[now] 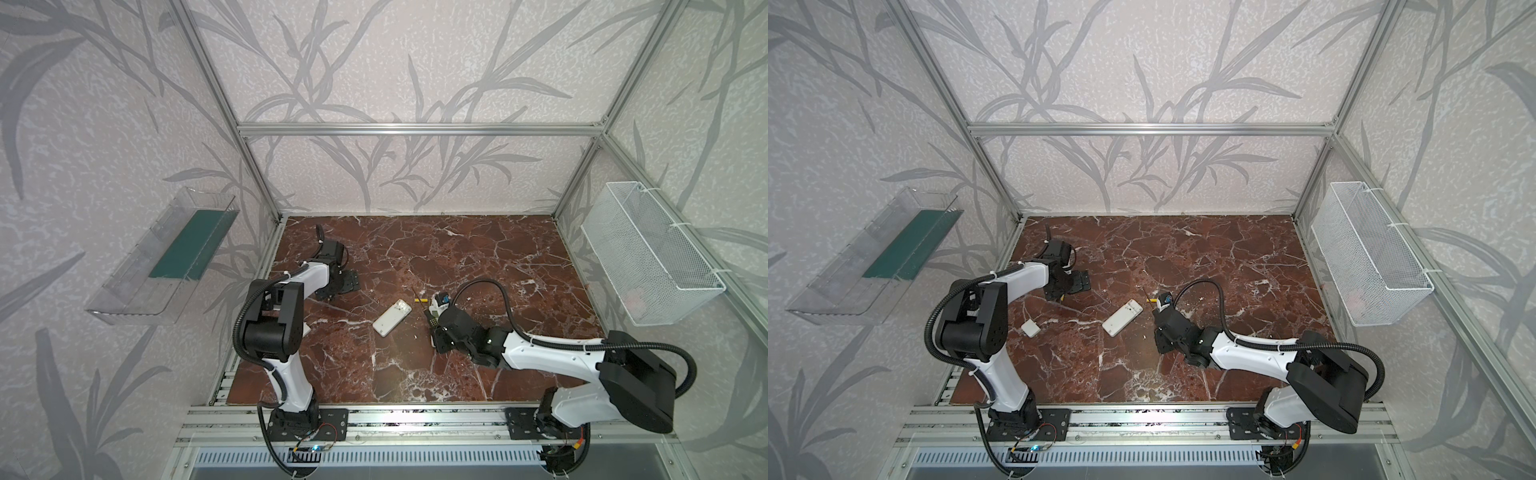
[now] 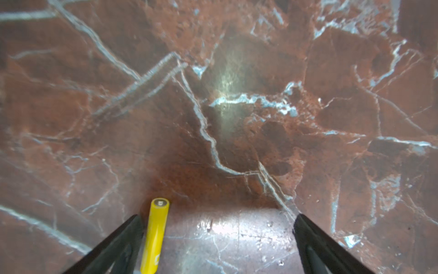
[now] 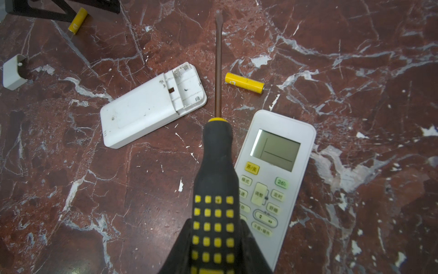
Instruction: Unload the batteries from the remote control
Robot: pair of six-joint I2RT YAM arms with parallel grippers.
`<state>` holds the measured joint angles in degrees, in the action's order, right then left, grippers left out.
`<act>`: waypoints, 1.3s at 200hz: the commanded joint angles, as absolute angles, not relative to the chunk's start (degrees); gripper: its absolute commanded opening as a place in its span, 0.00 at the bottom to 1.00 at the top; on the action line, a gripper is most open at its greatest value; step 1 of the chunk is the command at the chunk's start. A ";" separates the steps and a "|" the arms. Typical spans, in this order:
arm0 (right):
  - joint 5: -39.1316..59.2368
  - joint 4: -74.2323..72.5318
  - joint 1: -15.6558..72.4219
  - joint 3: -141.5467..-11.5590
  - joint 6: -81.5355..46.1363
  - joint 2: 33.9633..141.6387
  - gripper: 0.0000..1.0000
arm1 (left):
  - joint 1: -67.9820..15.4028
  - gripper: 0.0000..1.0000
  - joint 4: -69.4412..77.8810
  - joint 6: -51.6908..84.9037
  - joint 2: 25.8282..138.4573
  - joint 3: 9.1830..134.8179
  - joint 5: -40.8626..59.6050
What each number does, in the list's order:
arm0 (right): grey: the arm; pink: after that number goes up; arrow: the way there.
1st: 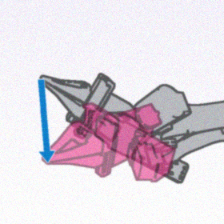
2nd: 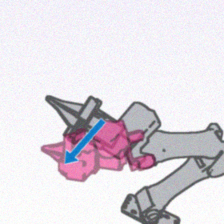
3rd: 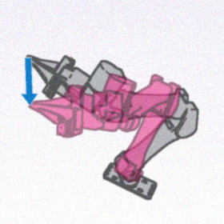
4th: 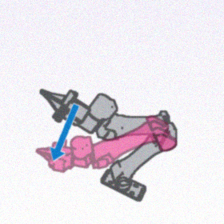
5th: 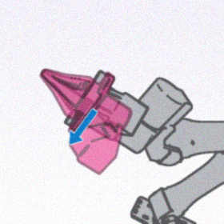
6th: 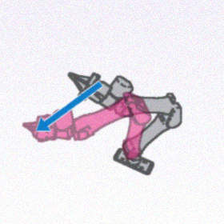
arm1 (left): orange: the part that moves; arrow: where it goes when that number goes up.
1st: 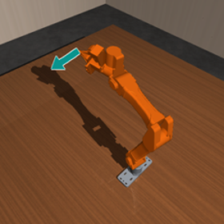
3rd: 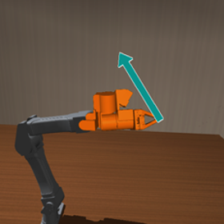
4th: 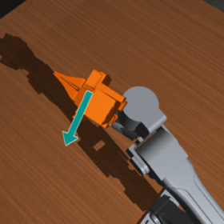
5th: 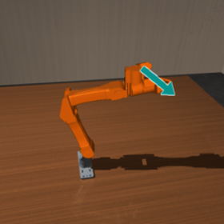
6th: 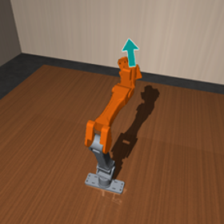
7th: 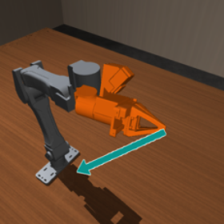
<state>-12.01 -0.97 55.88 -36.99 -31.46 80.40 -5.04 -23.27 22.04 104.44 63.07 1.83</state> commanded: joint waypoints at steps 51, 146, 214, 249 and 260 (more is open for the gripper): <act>-13.71 -1.14 55.97 -36.47 -31.20 78.41 0.00 | -4.72 0.99 -22.94 24.55 104.09 61.52 4.06; -12.95 2.14 49.73 -35.71 -30.71 75.33 0.00 | -4.73 0.99 -20.69 23.51 102.08 60.34 9.20; -13.54 3.98 38.94 -31.42 -31.93 73.69 0.00 | -4.70 0.99 -20.82 21.88 101.87 60.97 9.33; -13.62 3.78 35.61 -29.12 -33.52 74.35 0.00 | -4.74 0.99 -22.23 21.73 101.07 61.70 7.83; -13.64 3.62 34.61 -28.53 -34.13 74.82 0.01 | -4.74 0.99 -22.71 21.62 100.58 61.96 7.34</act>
<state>-12.62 3.31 36.47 -29.67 -32.38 74.94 -4.78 -20.25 22.02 102.91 61.54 8.58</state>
